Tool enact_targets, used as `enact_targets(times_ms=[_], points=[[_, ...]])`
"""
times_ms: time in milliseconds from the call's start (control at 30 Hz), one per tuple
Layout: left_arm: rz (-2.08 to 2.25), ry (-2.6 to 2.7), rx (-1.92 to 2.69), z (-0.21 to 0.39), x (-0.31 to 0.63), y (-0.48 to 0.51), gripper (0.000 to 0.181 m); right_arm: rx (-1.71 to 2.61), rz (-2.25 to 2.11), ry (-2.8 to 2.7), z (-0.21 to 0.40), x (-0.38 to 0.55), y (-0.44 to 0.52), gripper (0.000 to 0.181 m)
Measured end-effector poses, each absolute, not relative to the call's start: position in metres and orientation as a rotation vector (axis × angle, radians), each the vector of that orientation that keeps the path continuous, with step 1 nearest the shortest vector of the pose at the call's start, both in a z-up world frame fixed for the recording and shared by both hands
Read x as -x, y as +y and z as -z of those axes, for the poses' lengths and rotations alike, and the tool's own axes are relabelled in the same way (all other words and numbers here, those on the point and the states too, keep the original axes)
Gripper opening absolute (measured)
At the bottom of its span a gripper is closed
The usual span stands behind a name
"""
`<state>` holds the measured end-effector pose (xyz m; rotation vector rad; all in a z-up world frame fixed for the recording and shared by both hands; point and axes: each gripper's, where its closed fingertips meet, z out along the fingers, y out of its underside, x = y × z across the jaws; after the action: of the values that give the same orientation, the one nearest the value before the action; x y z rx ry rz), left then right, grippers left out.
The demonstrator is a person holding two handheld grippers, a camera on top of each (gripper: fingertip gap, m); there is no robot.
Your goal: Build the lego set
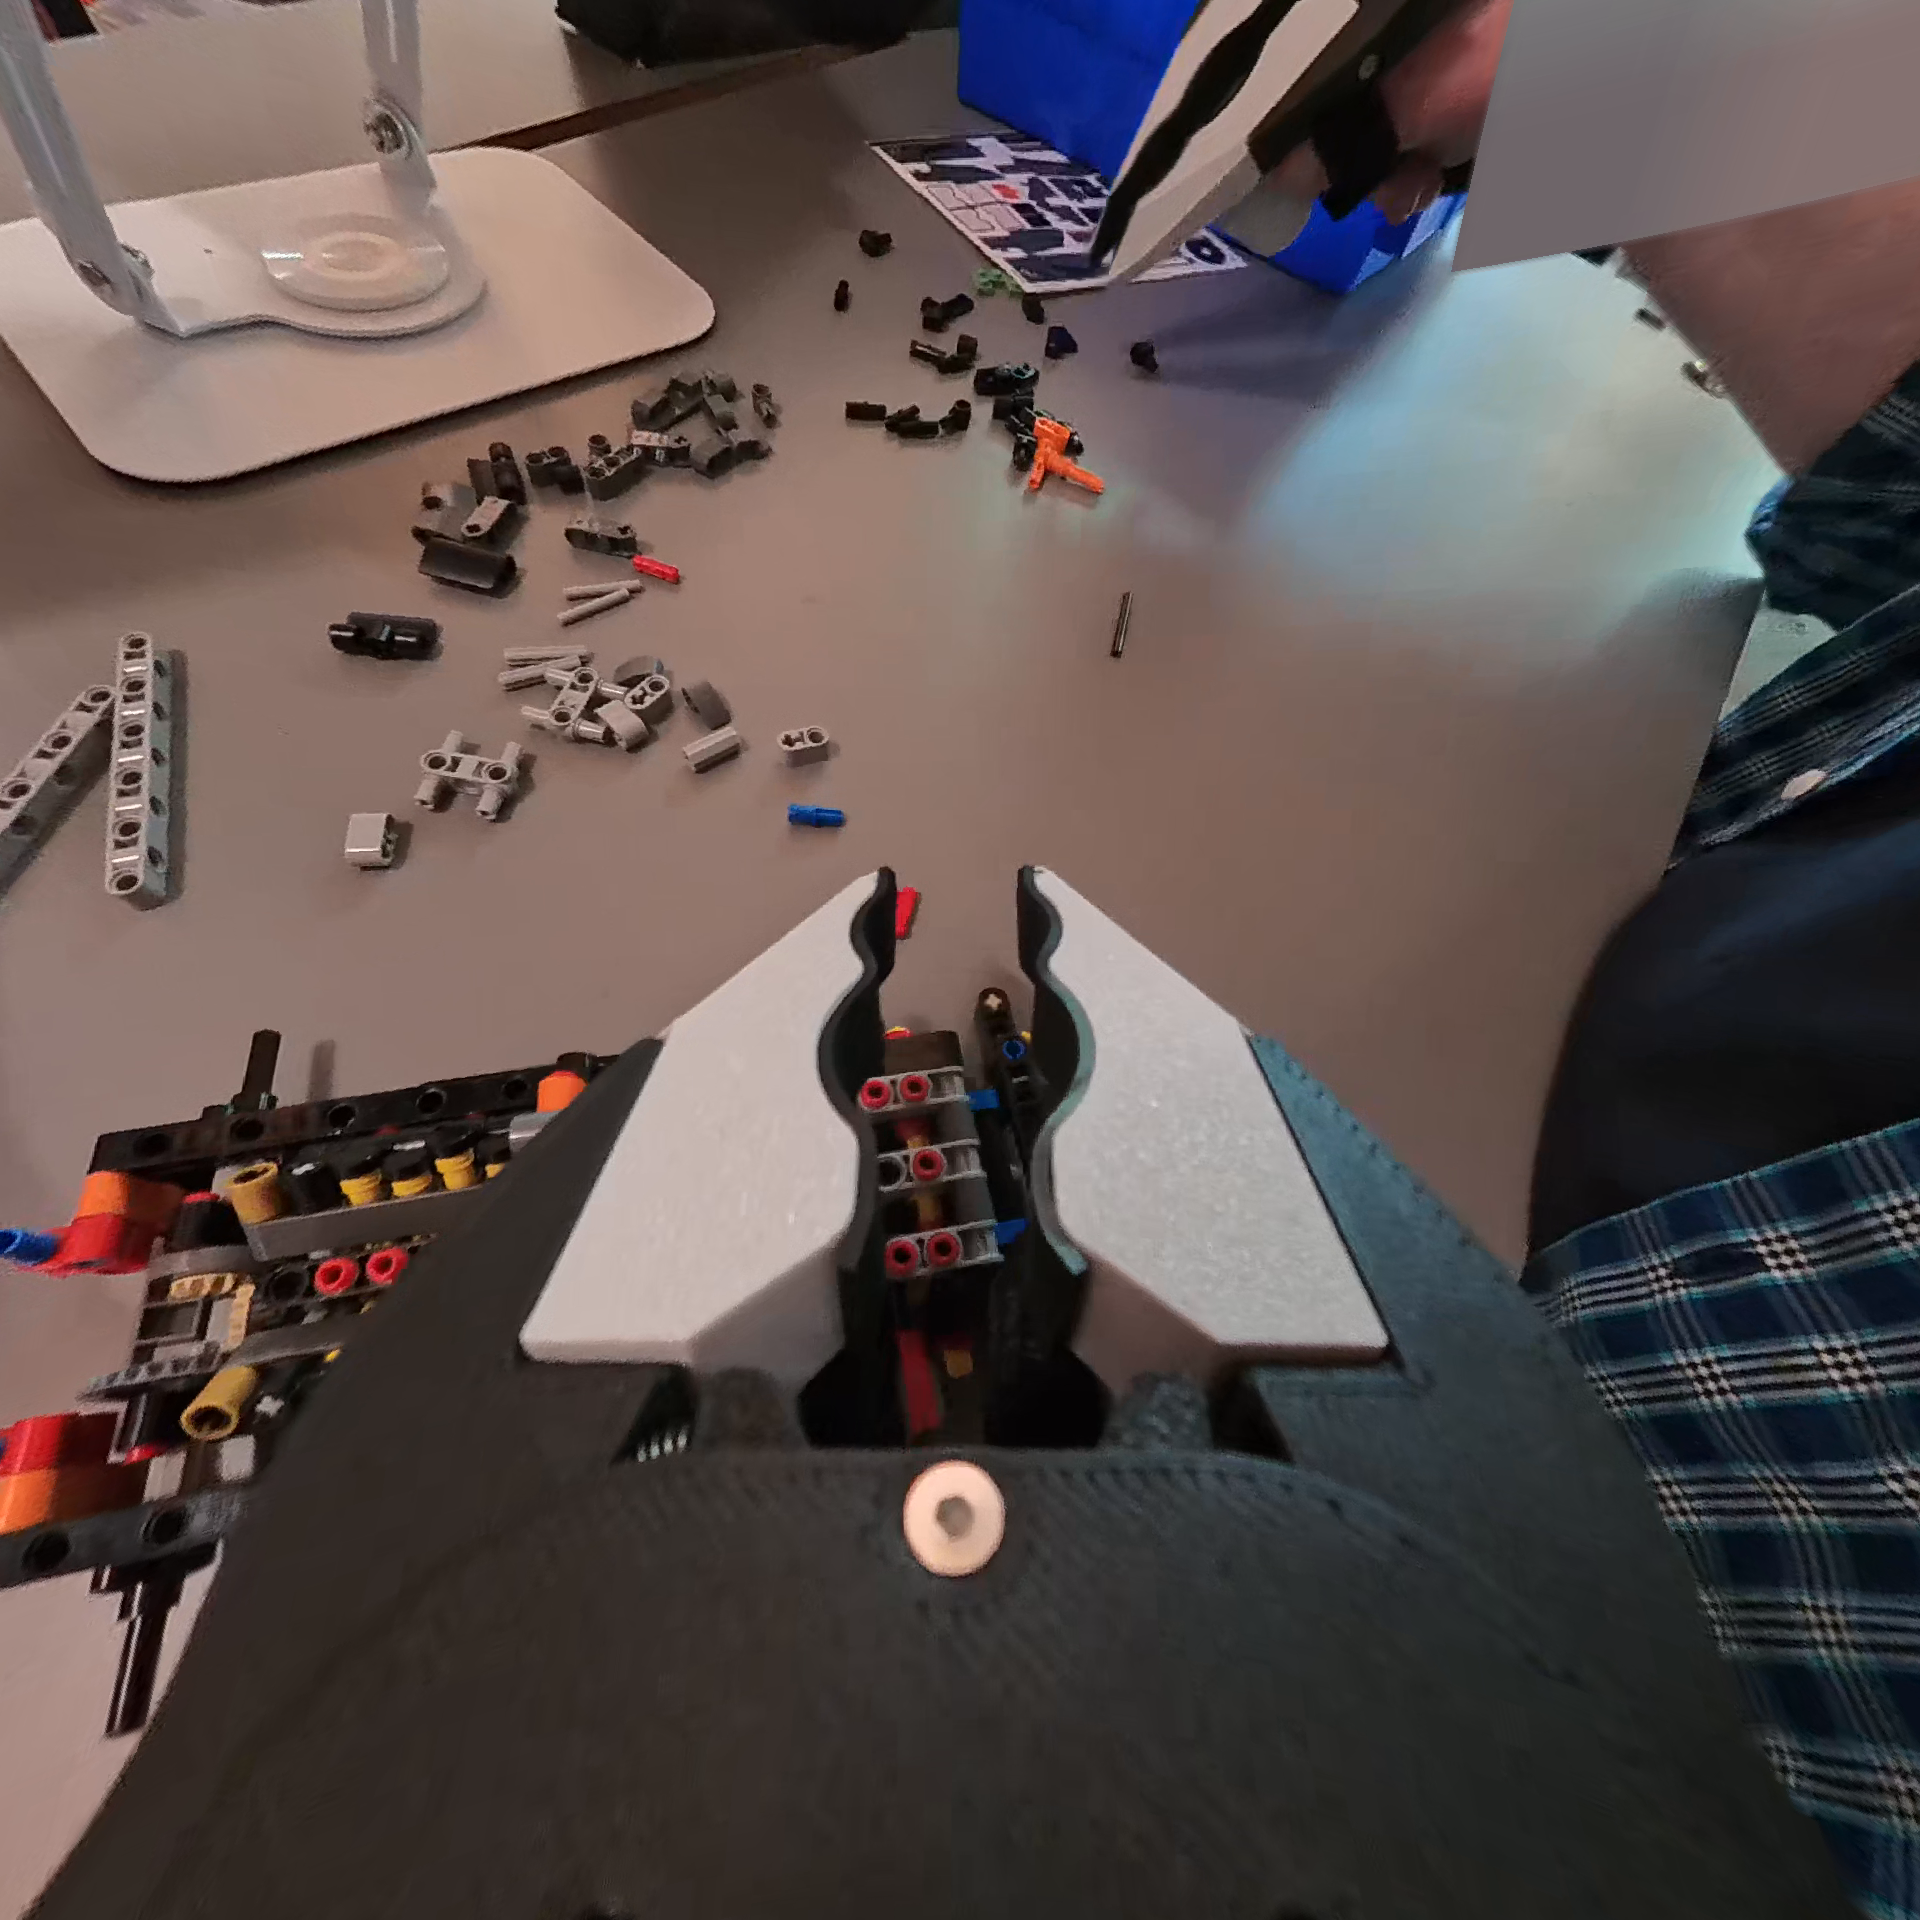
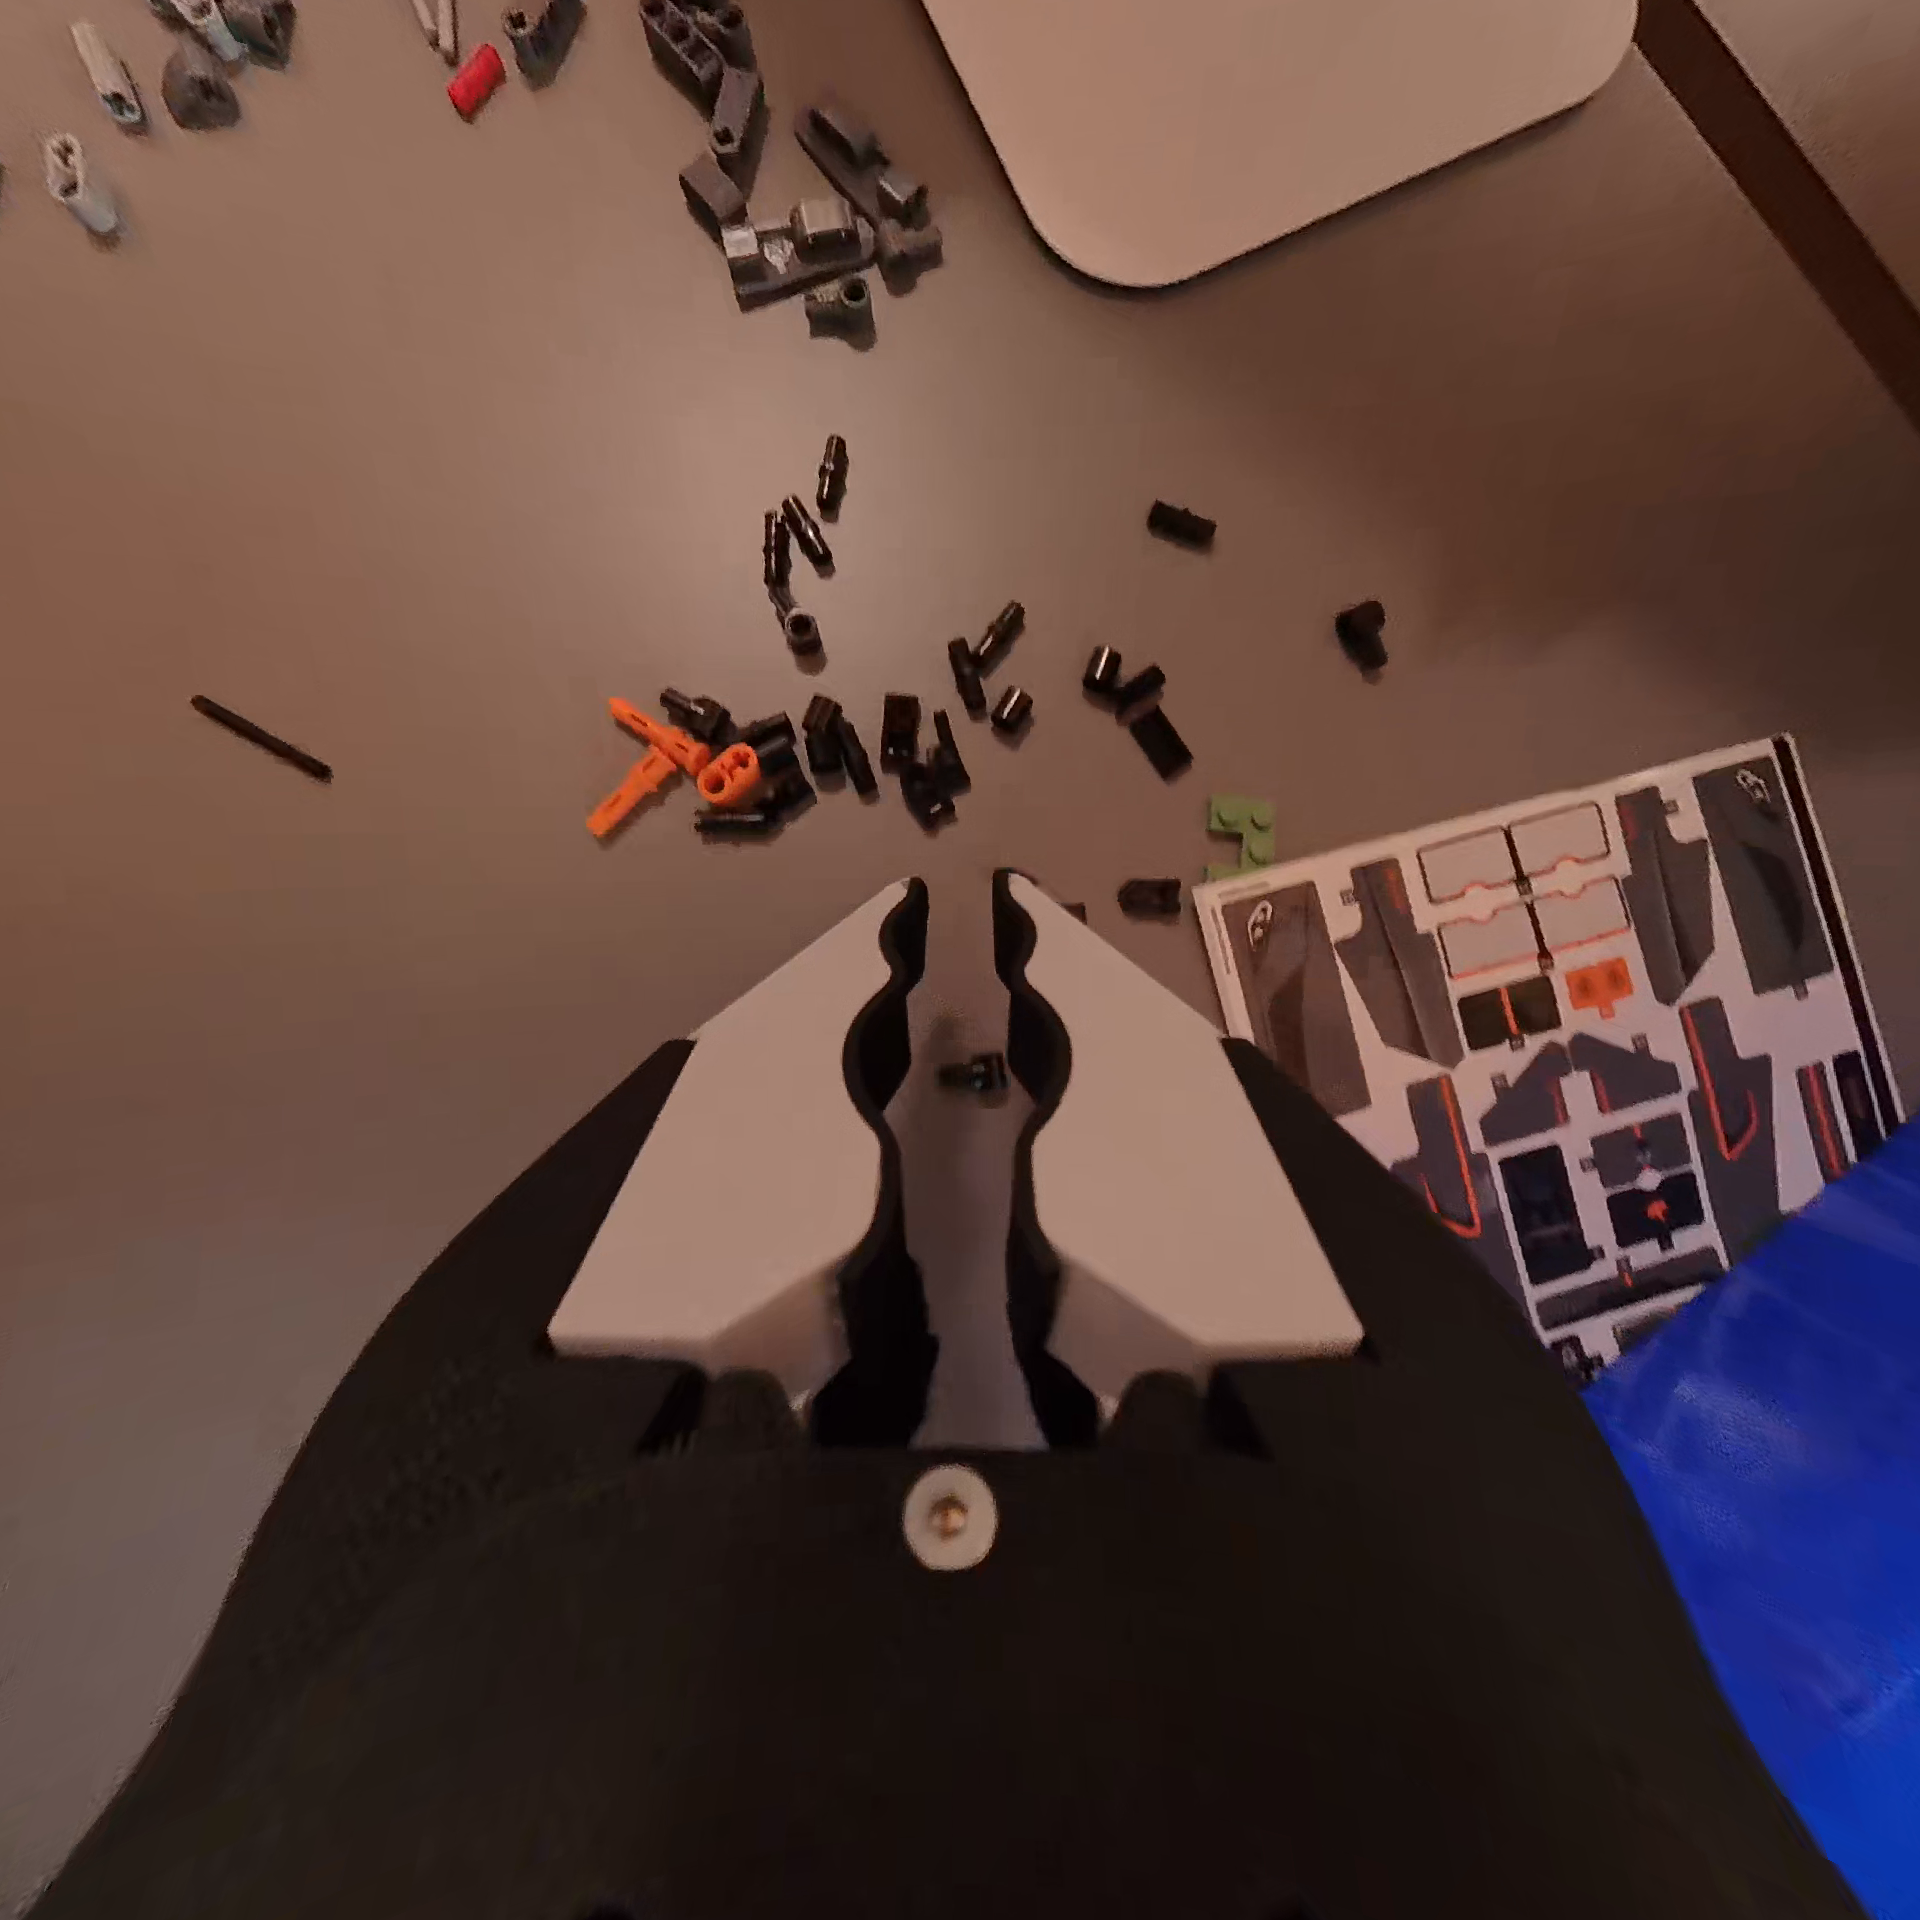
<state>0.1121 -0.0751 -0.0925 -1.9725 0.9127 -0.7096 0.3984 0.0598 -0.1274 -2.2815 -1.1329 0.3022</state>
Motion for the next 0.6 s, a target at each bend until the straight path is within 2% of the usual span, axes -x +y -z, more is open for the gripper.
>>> enact_targets(times_ms=[600], points=[[0.759, 0.862, 1.949, 0.089, -0.102, -0.073, 0.023, 2.301, -0.320, -1.169, 0.138, -0.377, 0.076, 0.010]])
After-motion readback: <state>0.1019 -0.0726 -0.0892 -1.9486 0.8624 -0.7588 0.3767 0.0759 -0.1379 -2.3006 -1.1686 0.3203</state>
